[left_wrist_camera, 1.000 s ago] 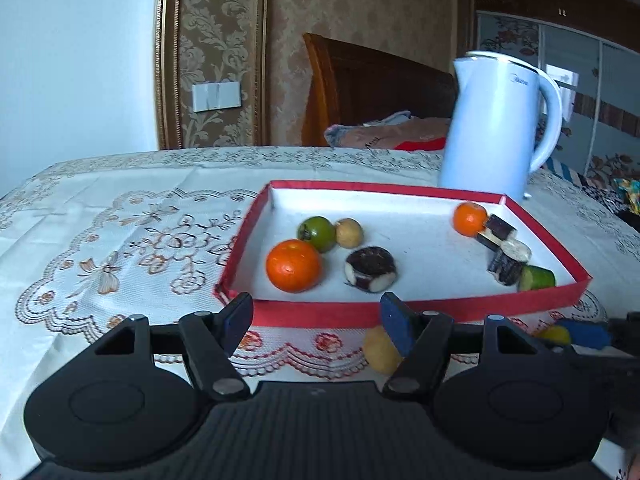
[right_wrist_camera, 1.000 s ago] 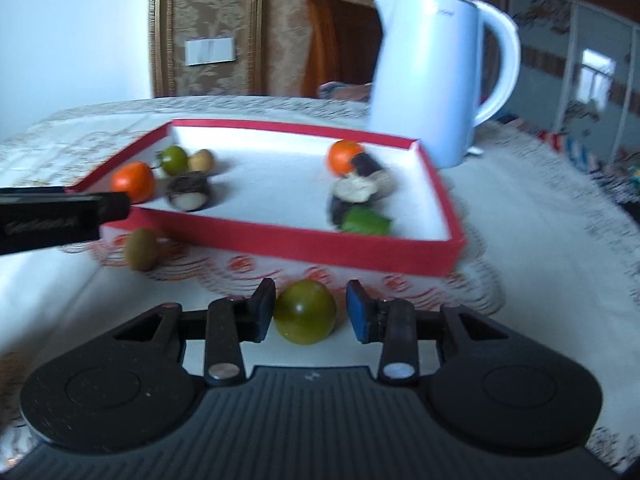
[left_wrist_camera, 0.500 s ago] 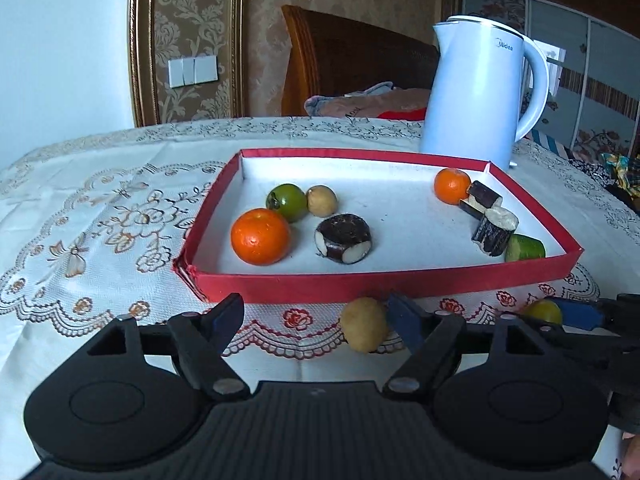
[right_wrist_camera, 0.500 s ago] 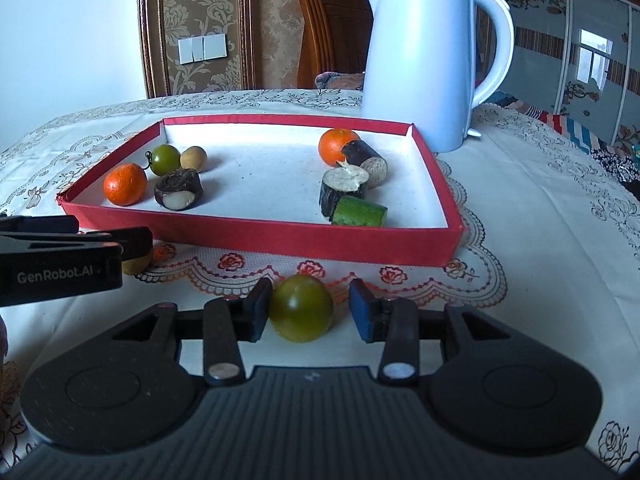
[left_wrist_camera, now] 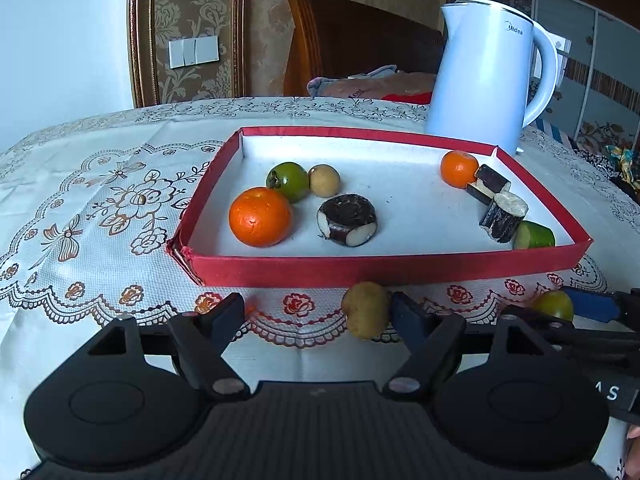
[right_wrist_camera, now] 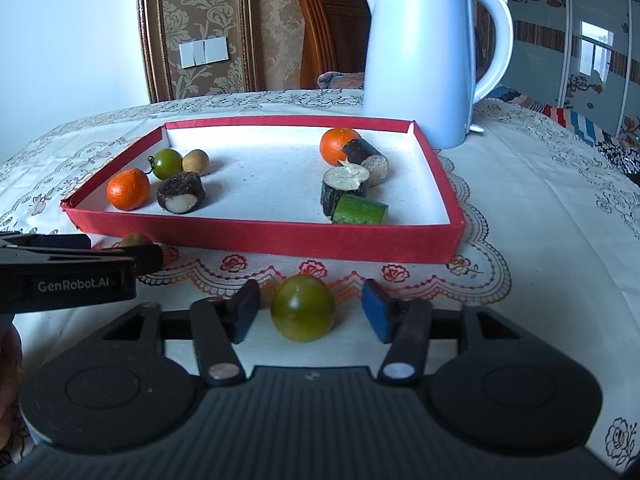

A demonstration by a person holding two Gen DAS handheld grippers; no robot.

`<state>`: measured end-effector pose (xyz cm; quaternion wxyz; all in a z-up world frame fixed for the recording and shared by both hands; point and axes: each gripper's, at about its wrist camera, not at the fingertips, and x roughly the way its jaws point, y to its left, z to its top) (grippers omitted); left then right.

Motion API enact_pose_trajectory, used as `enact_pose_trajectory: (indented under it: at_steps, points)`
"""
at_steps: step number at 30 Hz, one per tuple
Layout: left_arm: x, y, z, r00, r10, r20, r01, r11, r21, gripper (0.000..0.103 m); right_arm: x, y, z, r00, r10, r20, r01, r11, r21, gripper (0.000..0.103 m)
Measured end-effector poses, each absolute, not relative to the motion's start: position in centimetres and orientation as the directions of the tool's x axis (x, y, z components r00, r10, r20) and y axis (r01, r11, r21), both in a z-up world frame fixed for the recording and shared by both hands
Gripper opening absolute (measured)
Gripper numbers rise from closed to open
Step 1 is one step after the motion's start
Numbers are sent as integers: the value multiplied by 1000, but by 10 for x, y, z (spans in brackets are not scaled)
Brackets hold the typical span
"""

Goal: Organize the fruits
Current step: 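Close the right gripper on the dark green round fruit while the left closes on the small brown fruit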

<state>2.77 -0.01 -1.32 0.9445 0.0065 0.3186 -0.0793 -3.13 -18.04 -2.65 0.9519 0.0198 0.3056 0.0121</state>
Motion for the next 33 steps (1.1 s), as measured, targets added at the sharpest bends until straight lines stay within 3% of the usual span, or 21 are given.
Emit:
enact_pose_trajectory:
  at_steps: [5, 13, 22, 29, 33]
  points:
    - [26, -1, -12, 793, -130, -596, 144, 989, -24, 59, -32, -182, -27, 814, 44, -579, -12, 998, 59, 57]
    - [26, -2, -12, 795, -129, -593, 146, 989, -19, 45, -32, -182, -27, 814, 41, -580, -12, 998, 55, 58]
    - [26, -1, -12, 796, -129, -591, 146, 989, -19, 36, -32, -183, -26, 816, 49, -577, -12, 998, 68, 58]
    - [26, -2, -12, 796, -126, -592, 148, 989, -12, 36, -31, -181, -27, 814, 36, -580, -11, 999, 47, 57]
    - [26, -2, -12, 797, -127, -590, 148, 989, -14, 35, -32, -179, -27, 817, 24, -577, -6, 999, 33, 46]
